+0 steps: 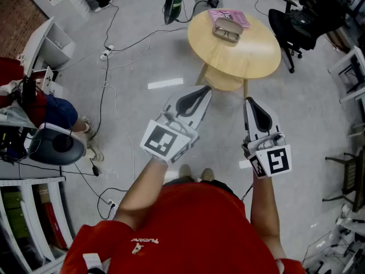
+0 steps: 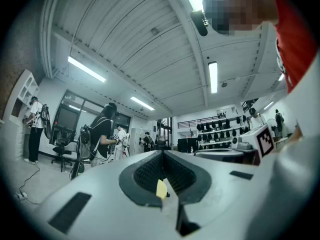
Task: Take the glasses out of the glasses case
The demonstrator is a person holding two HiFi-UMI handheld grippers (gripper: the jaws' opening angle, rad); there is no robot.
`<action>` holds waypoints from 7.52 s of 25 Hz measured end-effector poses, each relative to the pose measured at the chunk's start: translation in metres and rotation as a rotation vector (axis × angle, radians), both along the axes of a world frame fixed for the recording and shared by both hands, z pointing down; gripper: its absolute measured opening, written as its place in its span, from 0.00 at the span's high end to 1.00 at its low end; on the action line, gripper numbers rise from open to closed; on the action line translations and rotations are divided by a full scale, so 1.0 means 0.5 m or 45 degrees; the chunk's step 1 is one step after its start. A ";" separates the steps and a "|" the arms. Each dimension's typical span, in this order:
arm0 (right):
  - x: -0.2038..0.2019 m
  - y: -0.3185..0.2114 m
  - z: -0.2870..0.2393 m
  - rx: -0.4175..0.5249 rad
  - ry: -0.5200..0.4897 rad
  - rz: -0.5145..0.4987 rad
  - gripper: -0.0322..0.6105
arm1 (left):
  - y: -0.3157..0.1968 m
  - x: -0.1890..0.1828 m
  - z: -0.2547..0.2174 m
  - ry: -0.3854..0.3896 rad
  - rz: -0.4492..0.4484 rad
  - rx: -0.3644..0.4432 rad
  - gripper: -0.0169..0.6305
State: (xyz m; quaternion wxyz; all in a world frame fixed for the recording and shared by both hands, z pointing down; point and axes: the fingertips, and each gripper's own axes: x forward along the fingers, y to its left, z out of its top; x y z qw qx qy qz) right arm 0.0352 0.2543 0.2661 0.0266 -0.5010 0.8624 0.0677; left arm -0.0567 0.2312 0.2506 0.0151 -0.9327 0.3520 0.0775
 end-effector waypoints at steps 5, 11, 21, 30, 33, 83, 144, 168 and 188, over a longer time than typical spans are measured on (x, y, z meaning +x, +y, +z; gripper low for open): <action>-0.023 0.015 -0.008 0.013 -0.024 -0.010 0.95 | 0.016 -0.022 0.003 0.014 0.004 0.015 0.95; -0.036 0.023 -0.008 0.026 -0.071 0.018 0.94 | 0.024 -0.058 -0.004 0.025 -0.011 0.018 0.95; -0.086 -0.043 0.025 -0.006 -0.016 0.062 0.94 | -0.062 -0.119 0.024 0.045 0.030 0.016 0.95; -0.056 -0.197 0.027 0.030 0.067 0.034 0.94 | -0.216 -0.090 0.031 0.027 0.018 0.010 0.95; -0.024 -0.275 0.035 0.044 0.092 0.013 0.94 | -0.287 -0.059 0.042 0.005 -0.002 0.018 0.95; 0.098 -1.075 0.577 -0.761 1.123 -0.464 0.71 | -1.007 0.112 0.266 -0.145 0.021 -0.248 0.95; 0.085 -0.986 0.339 -0.638 0.648 -0.239 0.88 | -0.943 0.157 0.270 -0.193 0.116 -0.245 0.95; 0.116 -0.866 0.289 -0.595 0.519 -0.141 0.88 | -0.851 0.198 0.236 -0.193 0.161 -0.193 0.95; 0.107 -0.871 0.283 -0.581 0.550 -0.183 0.88 | -0.855 0.199 0.234 -0.185 0.143 -0.188 0.95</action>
